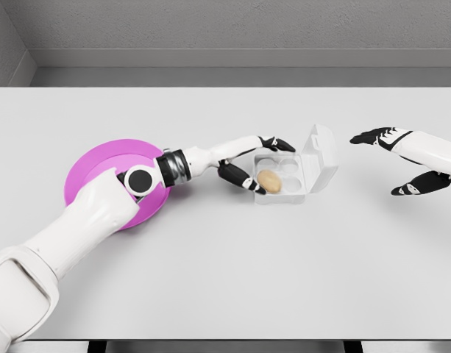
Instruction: Pack egg into the box and close the box lid
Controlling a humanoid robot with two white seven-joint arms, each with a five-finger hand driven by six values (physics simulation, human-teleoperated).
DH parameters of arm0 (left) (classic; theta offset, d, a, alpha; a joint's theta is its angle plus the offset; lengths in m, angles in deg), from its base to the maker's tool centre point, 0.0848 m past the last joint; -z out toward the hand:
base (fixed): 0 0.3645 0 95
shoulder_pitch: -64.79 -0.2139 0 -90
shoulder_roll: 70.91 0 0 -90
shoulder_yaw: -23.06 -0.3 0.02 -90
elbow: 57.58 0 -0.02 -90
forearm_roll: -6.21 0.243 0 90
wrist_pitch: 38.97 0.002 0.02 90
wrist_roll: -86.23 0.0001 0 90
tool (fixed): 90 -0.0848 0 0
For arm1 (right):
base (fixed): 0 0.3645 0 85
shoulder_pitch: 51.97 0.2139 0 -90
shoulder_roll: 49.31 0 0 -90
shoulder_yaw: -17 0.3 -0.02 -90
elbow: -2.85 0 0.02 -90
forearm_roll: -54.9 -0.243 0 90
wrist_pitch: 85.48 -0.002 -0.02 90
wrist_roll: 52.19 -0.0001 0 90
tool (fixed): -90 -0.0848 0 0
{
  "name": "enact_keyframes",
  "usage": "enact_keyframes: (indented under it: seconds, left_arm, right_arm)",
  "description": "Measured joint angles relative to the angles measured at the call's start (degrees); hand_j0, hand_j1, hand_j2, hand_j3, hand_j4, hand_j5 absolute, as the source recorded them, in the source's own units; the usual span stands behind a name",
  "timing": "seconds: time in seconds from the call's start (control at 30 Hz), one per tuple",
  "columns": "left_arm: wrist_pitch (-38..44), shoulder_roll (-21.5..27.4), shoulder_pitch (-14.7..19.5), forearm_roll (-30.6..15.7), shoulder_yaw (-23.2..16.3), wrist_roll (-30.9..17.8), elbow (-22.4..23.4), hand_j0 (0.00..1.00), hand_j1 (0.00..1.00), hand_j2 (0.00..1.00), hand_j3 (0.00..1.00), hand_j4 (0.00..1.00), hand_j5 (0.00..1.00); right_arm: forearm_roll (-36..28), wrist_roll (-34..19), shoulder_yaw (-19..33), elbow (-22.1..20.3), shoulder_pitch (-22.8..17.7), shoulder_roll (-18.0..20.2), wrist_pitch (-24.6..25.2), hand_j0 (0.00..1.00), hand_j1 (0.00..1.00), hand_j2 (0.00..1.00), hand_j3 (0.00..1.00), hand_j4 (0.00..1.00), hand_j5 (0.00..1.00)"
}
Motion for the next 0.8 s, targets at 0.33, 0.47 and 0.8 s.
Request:
enact_keyframes:
  seconds: [0.33, 0.47, 0.8]
  left_arm:
    - [0.0, 2.7, -0.1, 0.1, 0.8, 0.2, -2.6, 1.00, 1.00, 1.00, 1.00, 1.00, 1.00]
    - [0.0, 5.2, -0.2, -0.4, 1.3, 0.2, -5.1, 1.00, 1.00, 1.00, 1.00, 1.00, 1.00]
    - [0.0, 11.9, -0.6, -0.9, 4.0, 0.3, -7.6, 1.00, 1.00, 1.00, 1.00, 1.00, 1.00]
  right_arm:
    - [0.0, 0.0, 0.0, 0.0, 0.0, -0.2, 0.0, 1.00, 1.00, 1.00, 1.00, 1.00, 1.00]
    - [0.3, 0.0, 0.0, 0.0, 0.0, -0.3, 0.0, 1.00, 1.00, 1.00, 1.00, 1.00, 1.00]
    - [0.7, 0.0, 0.0, 0.0, 0.0, -0.4, 0.0, 1.00, 1.00, 1.00, 1.00, 1.00, 1.00]
